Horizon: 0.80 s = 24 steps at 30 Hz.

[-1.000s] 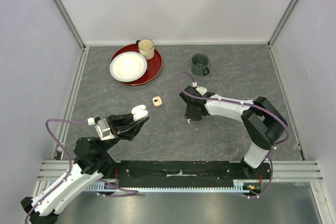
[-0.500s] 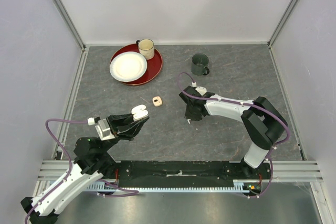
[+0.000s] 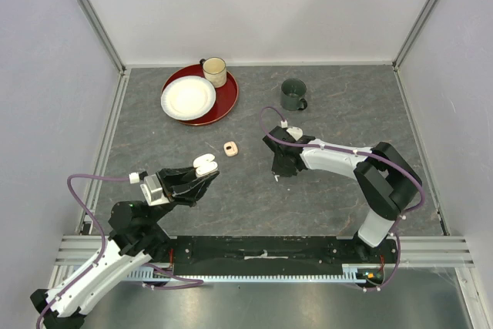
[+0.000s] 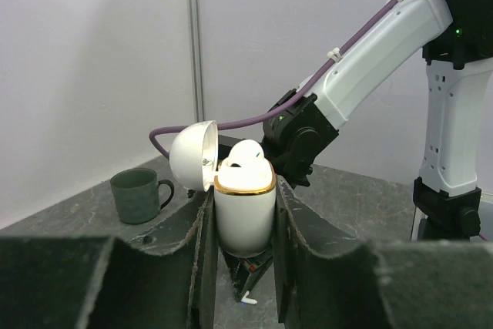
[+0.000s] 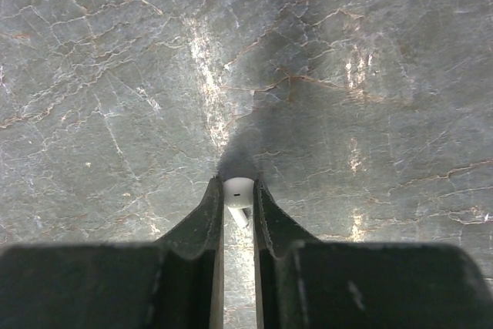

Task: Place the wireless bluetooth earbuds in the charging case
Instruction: Pick up the earbud from the center of the board.

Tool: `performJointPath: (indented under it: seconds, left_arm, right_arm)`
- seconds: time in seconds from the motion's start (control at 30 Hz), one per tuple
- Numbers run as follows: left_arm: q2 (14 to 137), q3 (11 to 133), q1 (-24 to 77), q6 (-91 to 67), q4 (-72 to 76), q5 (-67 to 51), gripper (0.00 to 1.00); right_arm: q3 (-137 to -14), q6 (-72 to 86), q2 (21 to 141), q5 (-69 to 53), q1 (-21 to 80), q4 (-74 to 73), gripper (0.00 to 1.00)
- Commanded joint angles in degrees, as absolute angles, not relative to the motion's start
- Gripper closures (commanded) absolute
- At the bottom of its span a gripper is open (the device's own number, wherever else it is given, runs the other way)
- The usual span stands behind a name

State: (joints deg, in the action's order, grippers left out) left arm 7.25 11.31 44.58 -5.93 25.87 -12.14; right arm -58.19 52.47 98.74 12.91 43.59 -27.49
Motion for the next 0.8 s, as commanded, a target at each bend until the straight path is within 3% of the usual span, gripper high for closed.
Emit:
performJointPath:
  seconds: [0.0, 0.13, 0.37, 0.6, 0.77]
  left_arm:
    - [8.0, 11.9, 44.3, -7.3, 28.6, -12.0, 0.98]
    - [8.7, 11.8, 44.4, -7.6, 29.4, -11.6, 0.98]
    - [11.8, 11.2, 44.3, -9.3, 33.3, -10.5, 0.98]
    - [17.3, 11.1, 44.3, -11.2, 39.2, -11.2, 0.98]
    - [22.4, 10.6, 44.3, -13.2, 46.4, -11.2, 0.98]
  right_arm:
    - [-57.4, 52.1, 97.1, 14.8, 43.5, -28.0, 0.90]
    - [-56.5, 52.7, 89.6, 16.5, 43.5, -25.1, 1.00]
    - [-54.2, 53.6, 76.2, 16.6, 43.9, -17.7, 1.00]
    - [-47.6, 54.5, 58.3, 22.9, 45.3, -3.3, 1.00]
    - [-46.4, 50.3, 51.8, 27.8, 48.9, 4.8, 1.00]
